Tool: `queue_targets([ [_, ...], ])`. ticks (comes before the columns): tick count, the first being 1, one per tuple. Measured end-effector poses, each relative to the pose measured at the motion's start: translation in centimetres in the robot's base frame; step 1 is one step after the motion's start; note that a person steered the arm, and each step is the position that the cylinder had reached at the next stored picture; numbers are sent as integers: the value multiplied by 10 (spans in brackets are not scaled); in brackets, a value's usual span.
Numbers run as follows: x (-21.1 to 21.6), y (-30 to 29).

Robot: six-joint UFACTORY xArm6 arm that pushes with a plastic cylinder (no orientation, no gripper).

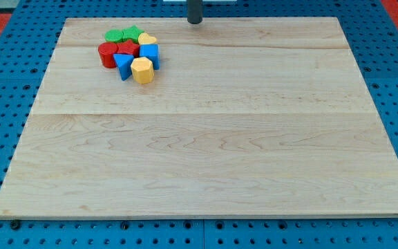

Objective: Slide the yellow hexagon towards the top center

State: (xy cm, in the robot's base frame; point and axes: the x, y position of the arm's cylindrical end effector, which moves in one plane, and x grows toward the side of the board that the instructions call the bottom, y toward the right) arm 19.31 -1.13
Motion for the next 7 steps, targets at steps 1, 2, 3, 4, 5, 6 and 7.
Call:
queue_targets([
  [1, 0, 0],
  [2, -1, 0],
  [3, 1, 0],
  [4, 1, 0],
  [5, 1, 0],
  [6, 1, -1],
  [7, 2, 1],
])
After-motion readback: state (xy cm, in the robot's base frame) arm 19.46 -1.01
